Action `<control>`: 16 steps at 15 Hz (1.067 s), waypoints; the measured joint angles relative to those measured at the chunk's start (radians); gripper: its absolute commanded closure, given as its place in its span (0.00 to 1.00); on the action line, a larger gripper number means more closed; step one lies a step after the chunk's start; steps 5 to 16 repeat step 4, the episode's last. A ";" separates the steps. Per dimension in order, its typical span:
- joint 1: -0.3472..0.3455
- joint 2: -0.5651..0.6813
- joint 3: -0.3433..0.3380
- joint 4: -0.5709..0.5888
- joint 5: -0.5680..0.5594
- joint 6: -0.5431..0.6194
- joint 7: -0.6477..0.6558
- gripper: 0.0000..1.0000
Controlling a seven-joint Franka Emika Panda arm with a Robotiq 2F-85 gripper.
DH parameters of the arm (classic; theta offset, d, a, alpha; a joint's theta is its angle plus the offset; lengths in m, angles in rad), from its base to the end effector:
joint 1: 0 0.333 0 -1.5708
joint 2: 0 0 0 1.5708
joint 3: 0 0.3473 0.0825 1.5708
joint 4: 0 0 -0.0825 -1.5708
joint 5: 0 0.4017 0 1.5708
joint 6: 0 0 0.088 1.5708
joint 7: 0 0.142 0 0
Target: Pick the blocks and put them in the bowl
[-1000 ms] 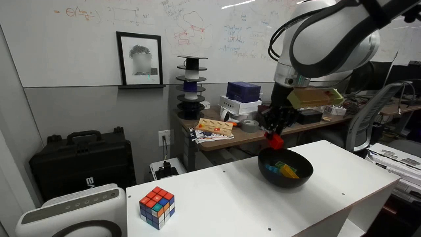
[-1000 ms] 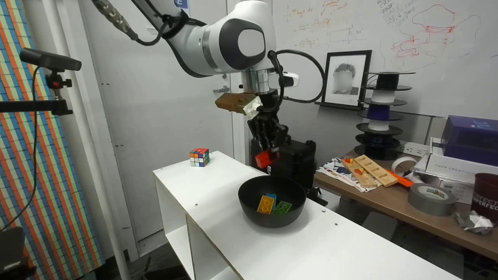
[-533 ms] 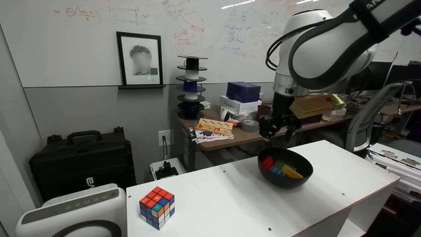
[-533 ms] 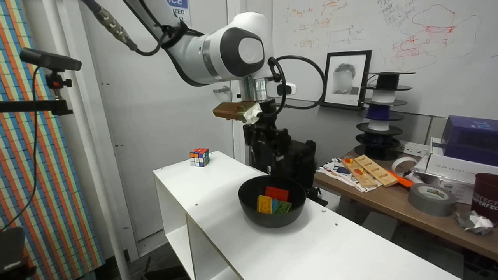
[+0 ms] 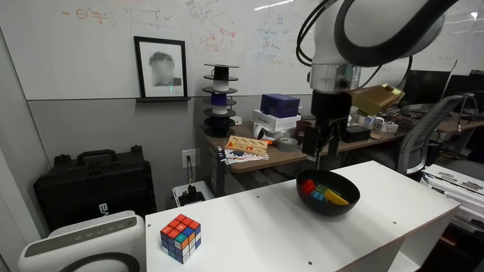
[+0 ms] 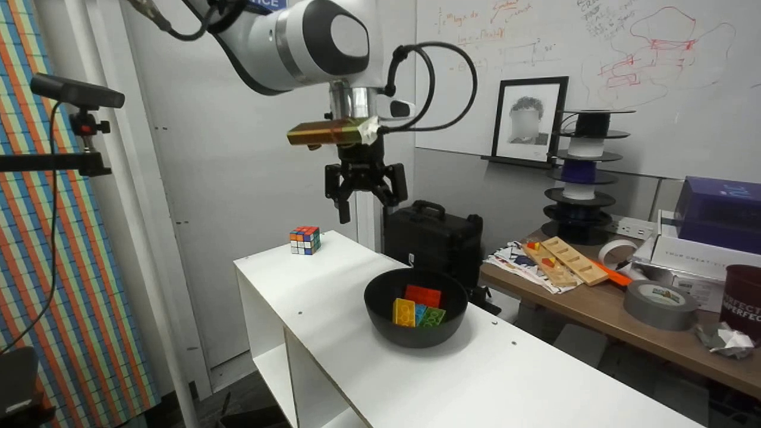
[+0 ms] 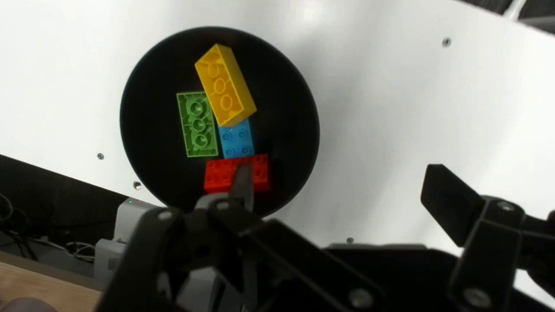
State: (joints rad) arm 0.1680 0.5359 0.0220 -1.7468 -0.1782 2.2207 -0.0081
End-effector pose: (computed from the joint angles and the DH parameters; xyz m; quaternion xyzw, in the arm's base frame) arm 0.6758 0.1180 0.2430 0.9857 0.1529 -0.0247 0.0660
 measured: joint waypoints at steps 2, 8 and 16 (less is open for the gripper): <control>0.007 -0.080 0.019 -0.044 -0.045 -0.059 -0.053 0.00; 0.008 -0.149 0.027 -0.094 -0.063 -0.077 -0.083 0.00; 0.008 -0.149 0.027 -0.094 -0.063 -0.077 -0.083 0.00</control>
